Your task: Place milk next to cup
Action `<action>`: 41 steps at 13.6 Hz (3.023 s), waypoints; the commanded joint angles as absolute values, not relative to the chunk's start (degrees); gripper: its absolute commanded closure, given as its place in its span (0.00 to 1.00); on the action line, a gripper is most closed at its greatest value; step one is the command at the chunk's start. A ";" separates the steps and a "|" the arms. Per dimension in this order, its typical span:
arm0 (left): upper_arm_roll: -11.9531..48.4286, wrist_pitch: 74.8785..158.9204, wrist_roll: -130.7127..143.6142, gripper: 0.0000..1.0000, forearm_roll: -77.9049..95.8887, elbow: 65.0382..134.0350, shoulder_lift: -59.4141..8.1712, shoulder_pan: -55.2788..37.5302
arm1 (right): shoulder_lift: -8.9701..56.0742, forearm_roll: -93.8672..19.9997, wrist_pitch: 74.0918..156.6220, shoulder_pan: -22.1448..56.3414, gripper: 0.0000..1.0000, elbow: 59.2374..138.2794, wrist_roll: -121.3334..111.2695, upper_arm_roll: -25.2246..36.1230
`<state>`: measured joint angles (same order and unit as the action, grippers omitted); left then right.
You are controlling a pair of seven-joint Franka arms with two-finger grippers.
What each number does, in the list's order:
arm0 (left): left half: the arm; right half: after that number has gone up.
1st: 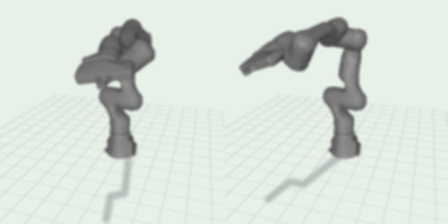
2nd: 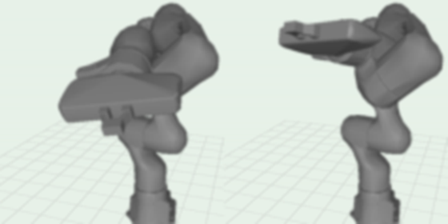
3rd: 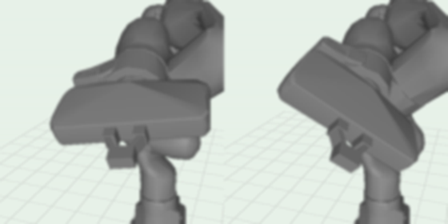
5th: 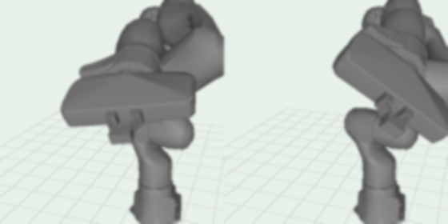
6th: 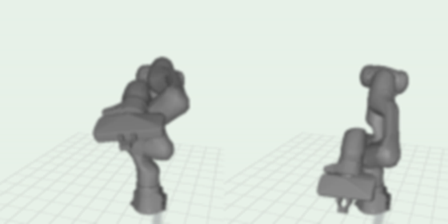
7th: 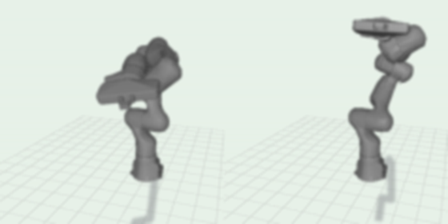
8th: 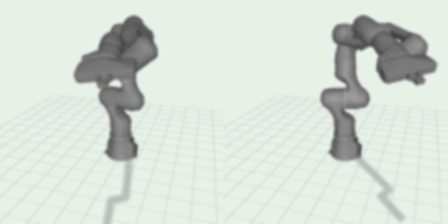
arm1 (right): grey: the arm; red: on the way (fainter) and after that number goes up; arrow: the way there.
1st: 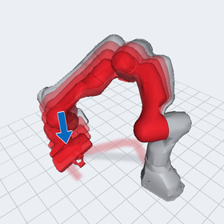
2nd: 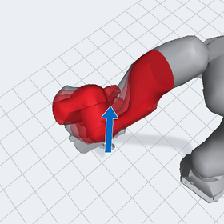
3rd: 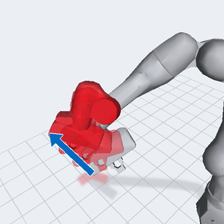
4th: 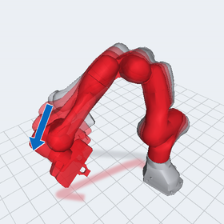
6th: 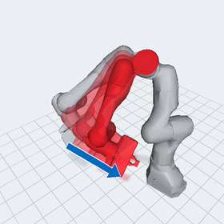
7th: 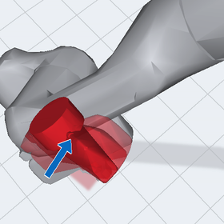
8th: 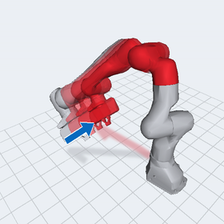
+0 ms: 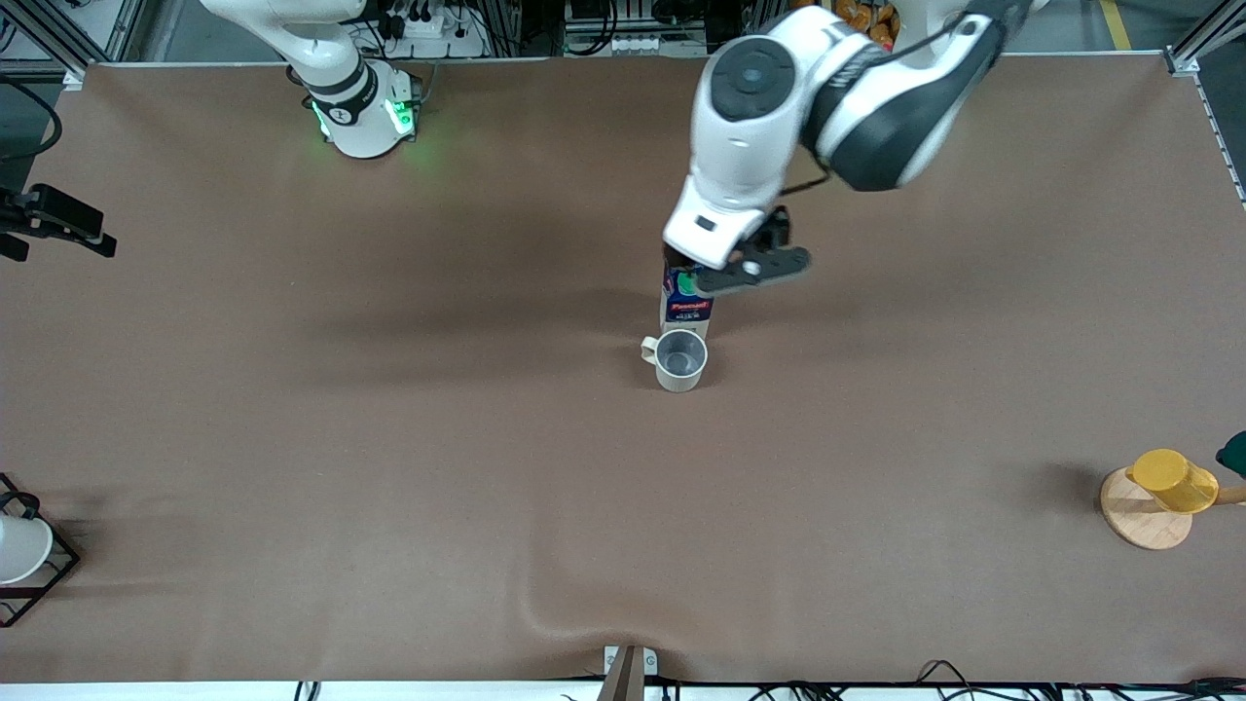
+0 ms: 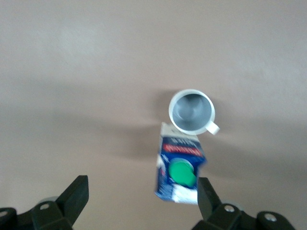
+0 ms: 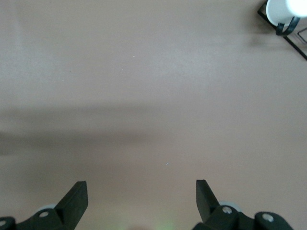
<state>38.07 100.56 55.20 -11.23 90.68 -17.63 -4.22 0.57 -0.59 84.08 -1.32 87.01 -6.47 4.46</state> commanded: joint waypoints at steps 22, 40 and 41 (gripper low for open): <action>21.15 97.22 0.10 0.00 0.17 92.99 -2.64 20.70 | 0.35 0.18 83.76 -0.79 0.00 87.54 -4.22 4.39; 5.98 92.90 -8.88 0.00 -2.64 95.80 1.76 4.04 | 0.35 0.18 84.02 -0.79 0.00 87.80 -4.31 4.48; 5.80 92.90 -8.79 0.00 -2.55 95.80 1.67 3.96 | 0.35 0.18 84.02 -0.79 0.00 87.80 -4.31 4.40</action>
